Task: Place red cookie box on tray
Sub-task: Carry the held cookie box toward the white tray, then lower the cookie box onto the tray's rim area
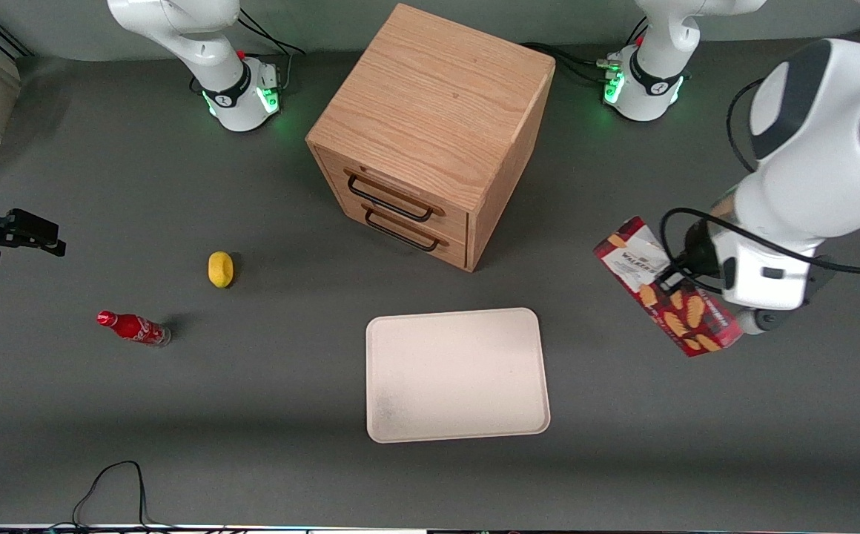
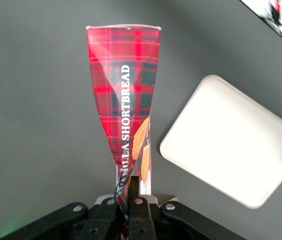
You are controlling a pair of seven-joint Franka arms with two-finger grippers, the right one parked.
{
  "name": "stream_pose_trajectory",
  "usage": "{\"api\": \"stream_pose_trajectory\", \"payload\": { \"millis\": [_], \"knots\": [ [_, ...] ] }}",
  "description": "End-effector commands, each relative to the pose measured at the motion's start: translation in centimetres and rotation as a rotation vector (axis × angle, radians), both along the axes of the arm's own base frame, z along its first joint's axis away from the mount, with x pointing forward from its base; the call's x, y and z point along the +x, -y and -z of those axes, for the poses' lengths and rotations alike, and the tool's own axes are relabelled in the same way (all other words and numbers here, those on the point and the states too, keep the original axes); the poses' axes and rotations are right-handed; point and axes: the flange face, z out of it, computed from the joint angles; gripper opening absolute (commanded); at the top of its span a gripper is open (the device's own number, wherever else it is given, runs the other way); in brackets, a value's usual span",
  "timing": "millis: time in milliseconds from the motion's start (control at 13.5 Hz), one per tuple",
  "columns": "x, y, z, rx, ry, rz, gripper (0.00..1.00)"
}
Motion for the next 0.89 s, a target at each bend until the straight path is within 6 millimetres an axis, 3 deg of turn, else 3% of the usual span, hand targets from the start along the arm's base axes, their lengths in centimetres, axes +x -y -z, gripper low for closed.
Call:
{"api": "stream_pose_trajectory", "payload": {
  "millis": [0, 149, 446, 817],
  "knots": [
    [0.3, 4.2, -0.4, -0.013, 0.024, 0.111, 0.00],
    [0.1, 8.6, 0.3, -0.019, 0.033, 0.187, 0.00],
    [-0.2, 12.9, 2.0, -0.044, 0.050, 0.442, 0.00],
    [0.1, 14.5, 3.2, -0.054, 0.084, 0.633, 0.00]
  ]
}}
